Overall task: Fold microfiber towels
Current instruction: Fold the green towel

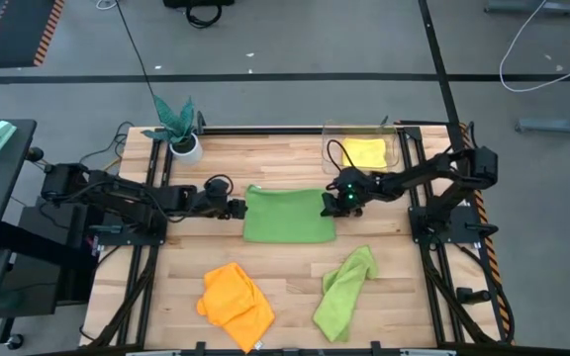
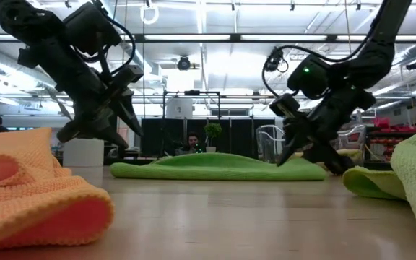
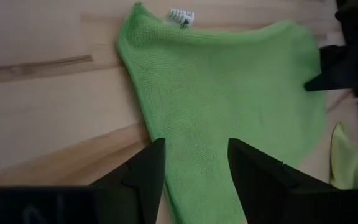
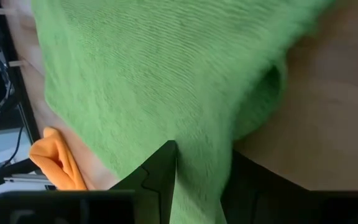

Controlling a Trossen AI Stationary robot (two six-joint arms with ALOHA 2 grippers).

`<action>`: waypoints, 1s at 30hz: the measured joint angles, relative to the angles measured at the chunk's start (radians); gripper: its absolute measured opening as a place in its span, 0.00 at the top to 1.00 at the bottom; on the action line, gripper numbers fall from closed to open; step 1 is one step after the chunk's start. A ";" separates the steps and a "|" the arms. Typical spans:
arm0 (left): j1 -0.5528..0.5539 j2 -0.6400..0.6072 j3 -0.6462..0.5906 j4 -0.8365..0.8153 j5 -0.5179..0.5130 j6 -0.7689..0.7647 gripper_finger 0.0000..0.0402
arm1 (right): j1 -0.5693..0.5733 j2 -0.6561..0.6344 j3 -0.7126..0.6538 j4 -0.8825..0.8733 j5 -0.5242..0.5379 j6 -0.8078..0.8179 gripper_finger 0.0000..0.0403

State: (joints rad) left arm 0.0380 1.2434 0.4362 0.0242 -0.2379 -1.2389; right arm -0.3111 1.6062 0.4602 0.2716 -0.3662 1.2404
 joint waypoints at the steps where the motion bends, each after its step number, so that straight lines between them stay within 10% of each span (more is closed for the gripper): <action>1: 0.003 0.000 0.000 0.000 0.001 0.011 0.55 | 0.000 0.010 0.010 0.000 -0.001 -0.002 0.72; 19: 0.068 0.125 0.001 0.076 0.180 0.047 0.67 | 0.011 0.037 0.062 -0.002 0.009 -0.040 0.74; 30: 0.065 0.197 0.053 0.139 0.217 0.063 0.75 | 0.104 0.036 0.063 -0.001 0.105 -0.093 0.98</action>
State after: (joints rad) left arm 0.1026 1.4406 0.4893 0.1630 -0.0208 -1.1756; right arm -0.2072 1.6417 0.5232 0.2710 -0.2610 1.1471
